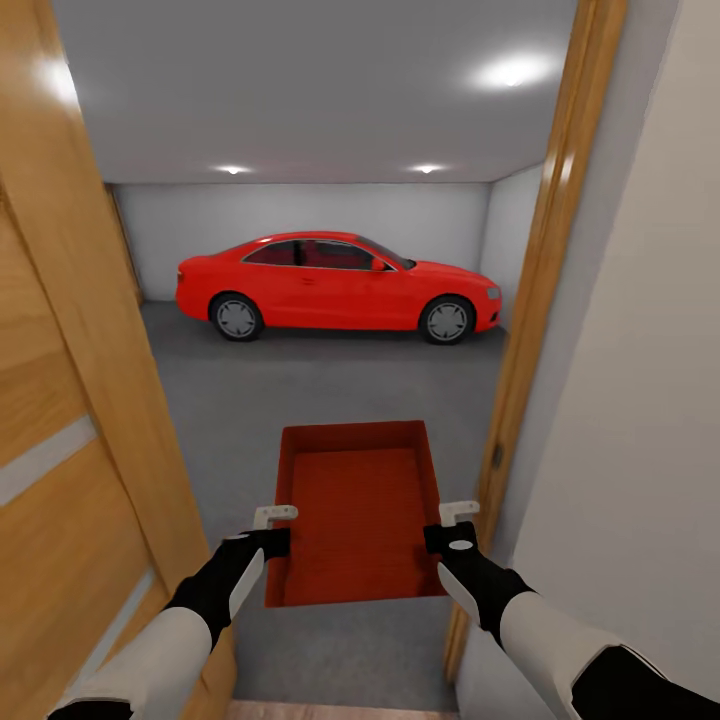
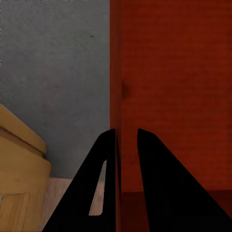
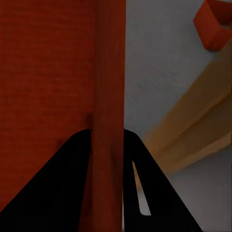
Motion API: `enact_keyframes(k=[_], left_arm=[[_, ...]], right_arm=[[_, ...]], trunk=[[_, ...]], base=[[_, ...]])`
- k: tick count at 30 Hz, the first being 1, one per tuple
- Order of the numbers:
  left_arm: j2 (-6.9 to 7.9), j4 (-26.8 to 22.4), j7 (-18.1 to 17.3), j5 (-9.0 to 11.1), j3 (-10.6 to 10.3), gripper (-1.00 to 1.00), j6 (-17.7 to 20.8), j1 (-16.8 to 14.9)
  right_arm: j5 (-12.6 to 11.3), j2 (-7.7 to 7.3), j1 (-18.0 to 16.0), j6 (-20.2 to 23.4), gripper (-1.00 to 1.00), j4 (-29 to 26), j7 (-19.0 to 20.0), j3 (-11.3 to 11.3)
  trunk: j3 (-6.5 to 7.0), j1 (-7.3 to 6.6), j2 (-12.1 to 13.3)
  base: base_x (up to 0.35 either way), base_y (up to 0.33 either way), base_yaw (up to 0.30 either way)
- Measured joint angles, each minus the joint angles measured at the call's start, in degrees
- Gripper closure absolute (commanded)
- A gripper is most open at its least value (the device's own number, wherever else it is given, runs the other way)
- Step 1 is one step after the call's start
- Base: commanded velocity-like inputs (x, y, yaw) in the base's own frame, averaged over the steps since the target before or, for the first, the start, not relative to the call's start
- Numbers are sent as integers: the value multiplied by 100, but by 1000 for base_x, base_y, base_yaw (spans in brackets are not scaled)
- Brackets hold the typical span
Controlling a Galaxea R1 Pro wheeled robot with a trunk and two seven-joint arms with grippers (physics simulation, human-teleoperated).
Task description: Move the two storage containers from the living room to the garage. In the garage, place one container on the floor and stack the other container on top of it (either order is fine).
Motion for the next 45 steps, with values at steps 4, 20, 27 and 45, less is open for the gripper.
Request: enact_keyframes(k=[4, 20, 27, 45], left_arm=[[0, 0, 0, 0, 0, 100, 1, 0], [0, -2, -2, -1, 1, 100, -12, -1], [0, 0, 0, 1, 2, 100, -1, 0], [1, -5, -3, -3, -1, 100, -10, 0]], right_arm=[[1, 0, 0, 1, 100, 0, 1, -1], [18, 0, 0, -3, 100, -6, -2, -11], [0, 0, 0, 1, 100, -2, -1, 1], [7, 1, -1, -9, 100, -1, -2, -4]], trunk=[[0, 0, 0], [0, 1, 0], [0, 0, 0], [0, 1, 0]], base=[[143, 269, -2], [33, 56, -107], [36, 82, -111], [57, 103, -2]])
